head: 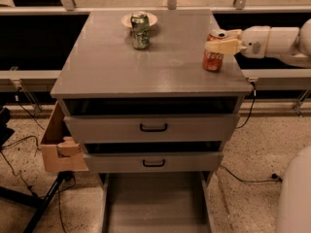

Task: Pick coke can from bottom drawer and place on counter

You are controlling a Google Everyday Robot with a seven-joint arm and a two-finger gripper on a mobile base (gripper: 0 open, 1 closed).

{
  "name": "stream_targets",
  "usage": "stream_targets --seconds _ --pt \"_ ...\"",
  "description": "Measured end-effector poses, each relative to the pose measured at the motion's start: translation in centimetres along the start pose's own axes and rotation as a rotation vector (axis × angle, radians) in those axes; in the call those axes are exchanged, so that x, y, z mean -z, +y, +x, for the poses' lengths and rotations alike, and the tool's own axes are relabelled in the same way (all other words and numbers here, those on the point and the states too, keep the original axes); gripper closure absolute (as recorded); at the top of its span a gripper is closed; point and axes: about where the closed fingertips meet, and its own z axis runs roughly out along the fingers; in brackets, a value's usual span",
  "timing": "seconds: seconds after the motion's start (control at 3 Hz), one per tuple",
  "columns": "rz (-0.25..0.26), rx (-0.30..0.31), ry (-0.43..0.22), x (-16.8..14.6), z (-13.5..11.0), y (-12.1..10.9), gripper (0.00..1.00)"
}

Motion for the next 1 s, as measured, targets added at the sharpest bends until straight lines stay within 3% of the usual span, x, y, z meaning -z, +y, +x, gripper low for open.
stream_targets --seconds 0.33,1.0 --pt "-0.006 0.000 0.002 -0.52 0.10 0.09 0.84" --pt "-0.014 -0.001 0.003 -1.06 0.14 0.23 0.37"
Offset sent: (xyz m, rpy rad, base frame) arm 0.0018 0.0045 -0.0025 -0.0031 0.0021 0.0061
